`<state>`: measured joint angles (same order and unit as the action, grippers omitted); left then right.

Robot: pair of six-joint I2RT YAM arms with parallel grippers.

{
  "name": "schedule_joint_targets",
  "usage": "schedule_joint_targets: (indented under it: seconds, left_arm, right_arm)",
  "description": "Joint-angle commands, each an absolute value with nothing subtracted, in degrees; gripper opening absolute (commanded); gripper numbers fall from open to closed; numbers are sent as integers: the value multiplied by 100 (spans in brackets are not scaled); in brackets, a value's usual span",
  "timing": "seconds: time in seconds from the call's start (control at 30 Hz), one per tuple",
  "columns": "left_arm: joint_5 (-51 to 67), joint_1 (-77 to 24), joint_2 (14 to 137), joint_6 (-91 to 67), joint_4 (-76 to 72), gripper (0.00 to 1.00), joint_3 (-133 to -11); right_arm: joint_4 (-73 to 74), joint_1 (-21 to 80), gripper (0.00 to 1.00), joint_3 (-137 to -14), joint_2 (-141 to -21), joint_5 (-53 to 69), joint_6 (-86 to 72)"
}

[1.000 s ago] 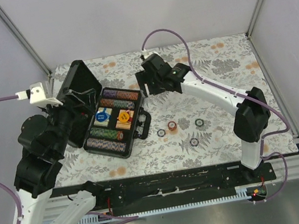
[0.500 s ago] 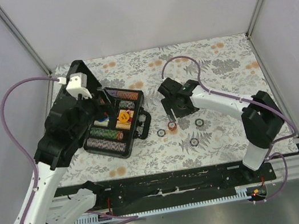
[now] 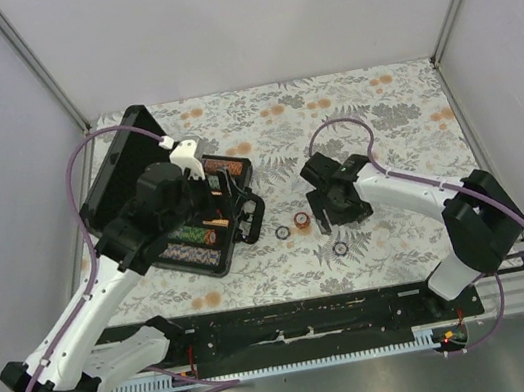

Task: Pack up texas hold em set

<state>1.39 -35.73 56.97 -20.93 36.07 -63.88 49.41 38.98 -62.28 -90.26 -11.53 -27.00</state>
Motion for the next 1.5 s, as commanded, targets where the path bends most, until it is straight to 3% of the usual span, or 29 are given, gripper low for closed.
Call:
schedule_joint_targets:
  seconds: [0.0, 0.27, 0.7, 1.1, 1.47]
  left_arm:
    - [26, -3726, 5783, -2021, 3349, 97, -6232]
    - [668, -3981, 5713, -1775, 2734, 98, -5652]
    - [211, -4096, 5844, -1854, 2654, 98, -5897]
    - [-369, -4078, 5915, -2047, 2593, 97, -6012]
    - [-545, -4078, 5880, -2215, 2461, 97, -5897]
  right_arm:
    - [4948, 3867, 84, -5899, -8780, -818, -2988]
    - [4904, 3867, 83, -5511, -8622, -677, -3278]
    - [4571, 3832, 81, -5703, -8349, -608, -3157]
    - [4140, 3858, 76, -7610, -9948, -466, -2461]
    - [4069, 4139, 72, -8051, -10775, -404, -2171]
